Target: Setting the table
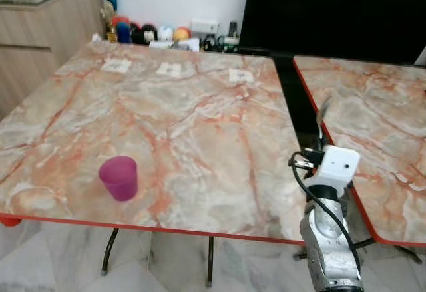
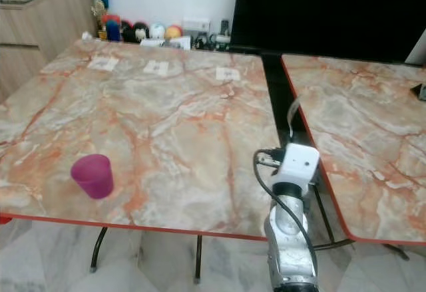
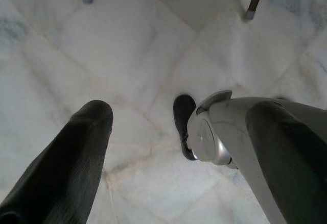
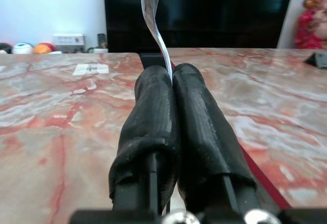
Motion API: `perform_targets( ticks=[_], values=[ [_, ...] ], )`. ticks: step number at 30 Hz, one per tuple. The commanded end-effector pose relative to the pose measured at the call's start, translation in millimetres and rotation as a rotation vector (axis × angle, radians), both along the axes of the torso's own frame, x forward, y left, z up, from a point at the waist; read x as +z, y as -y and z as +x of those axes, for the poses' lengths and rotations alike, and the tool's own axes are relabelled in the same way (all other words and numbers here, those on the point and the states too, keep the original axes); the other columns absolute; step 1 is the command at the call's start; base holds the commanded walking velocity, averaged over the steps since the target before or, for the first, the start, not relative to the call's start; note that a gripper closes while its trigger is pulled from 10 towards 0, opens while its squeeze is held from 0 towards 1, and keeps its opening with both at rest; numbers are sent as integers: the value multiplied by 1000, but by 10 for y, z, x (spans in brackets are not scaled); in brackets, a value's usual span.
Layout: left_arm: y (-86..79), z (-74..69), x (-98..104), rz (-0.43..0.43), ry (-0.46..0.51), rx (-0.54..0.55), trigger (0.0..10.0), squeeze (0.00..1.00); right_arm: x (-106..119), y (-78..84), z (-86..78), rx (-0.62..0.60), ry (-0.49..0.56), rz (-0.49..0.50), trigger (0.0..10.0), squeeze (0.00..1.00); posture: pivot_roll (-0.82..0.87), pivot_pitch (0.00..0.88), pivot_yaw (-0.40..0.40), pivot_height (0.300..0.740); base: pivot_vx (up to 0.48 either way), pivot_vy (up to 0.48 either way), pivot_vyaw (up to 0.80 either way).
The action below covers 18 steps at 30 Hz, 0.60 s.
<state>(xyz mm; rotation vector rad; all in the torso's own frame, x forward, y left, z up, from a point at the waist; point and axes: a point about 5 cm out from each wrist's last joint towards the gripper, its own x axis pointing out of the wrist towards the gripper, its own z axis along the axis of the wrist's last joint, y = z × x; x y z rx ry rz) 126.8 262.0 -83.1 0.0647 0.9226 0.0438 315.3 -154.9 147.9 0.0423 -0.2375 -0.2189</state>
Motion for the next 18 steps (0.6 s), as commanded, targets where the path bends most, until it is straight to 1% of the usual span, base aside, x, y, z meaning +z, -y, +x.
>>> perform_targets(
  ticks=[1,11,18],
  values=[
    [38,-87,-43,-10,-31,-4,10000,0,26,75,-18,-27,7,-10,10000,0,24,70,-31,740,0,-420,0],
    [22,-87,-39,-6,-33,-8,10000,0,28,84,-20,-36,0,9,10000,0,21,75,-25,740,0,-421,0],
    [20,-83,-37,-6,-33,-10,10000,0,100,127,-24,-57,28,6,10000,0,17,77,-23,740,0,-421,0]
  ],
)
